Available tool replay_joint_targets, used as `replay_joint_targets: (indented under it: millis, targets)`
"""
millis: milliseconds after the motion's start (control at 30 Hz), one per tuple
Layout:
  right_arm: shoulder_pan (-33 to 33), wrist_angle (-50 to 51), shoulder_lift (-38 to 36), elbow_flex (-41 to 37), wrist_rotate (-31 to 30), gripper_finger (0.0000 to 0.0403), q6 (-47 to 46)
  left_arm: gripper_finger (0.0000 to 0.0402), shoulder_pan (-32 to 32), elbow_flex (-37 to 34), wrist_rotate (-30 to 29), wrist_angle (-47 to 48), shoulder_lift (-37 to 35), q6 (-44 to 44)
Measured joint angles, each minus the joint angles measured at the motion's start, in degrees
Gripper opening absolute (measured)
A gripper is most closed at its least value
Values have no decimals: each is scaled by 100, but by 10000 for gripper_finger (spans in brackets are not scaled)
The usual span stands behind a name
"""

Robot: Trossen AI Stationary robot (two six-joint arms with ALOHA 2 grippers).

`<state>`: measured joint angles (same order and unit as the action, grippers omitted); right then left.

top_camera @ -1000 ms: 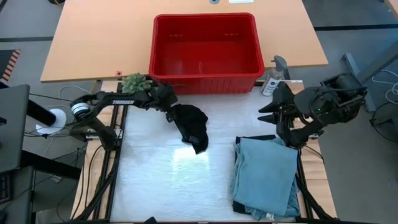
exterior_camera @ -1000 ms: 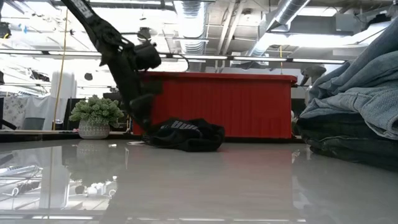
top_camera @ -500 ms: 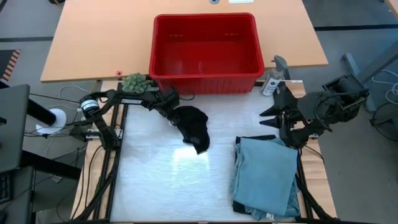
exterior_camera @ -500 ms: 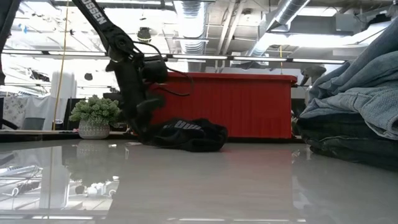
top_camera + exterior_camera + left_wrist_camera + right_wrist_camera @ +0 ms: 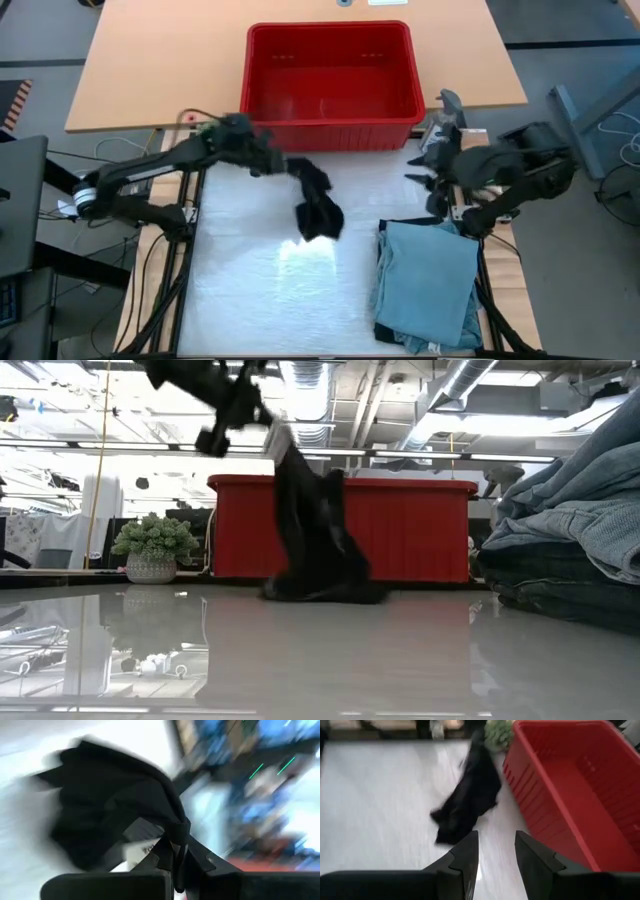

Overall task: Fold Laundry from Bin
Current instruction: Fold the black boxer

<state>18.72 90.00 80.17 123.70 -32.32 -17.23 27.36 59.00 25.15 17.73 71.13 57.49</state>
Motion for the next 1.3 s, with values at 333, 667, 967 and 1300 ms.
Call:
replay_joint_targets:
  millis: [333, 667, 967, 1300]
  targets:
    - [-299, -796, 823, -801, -355, 152, 745, 0, 10, 18, -1463, -1861, -1114, 2472]
    - [-1138, -3860, 711, -2622, 1382, 152, 2043, 0, 6, 16, -1517, -1973, -1190, 2300]
    - [-1967, -7481, -359, -5381, 2024, 152, 2268, 0, 6, 16, -1347, -2687, -1192, 2374]
    - [-2330, -7821, 176, -5543, 2499, 203, 2151, 0, 8, 16, -1314, -2665, -1192, 2389]
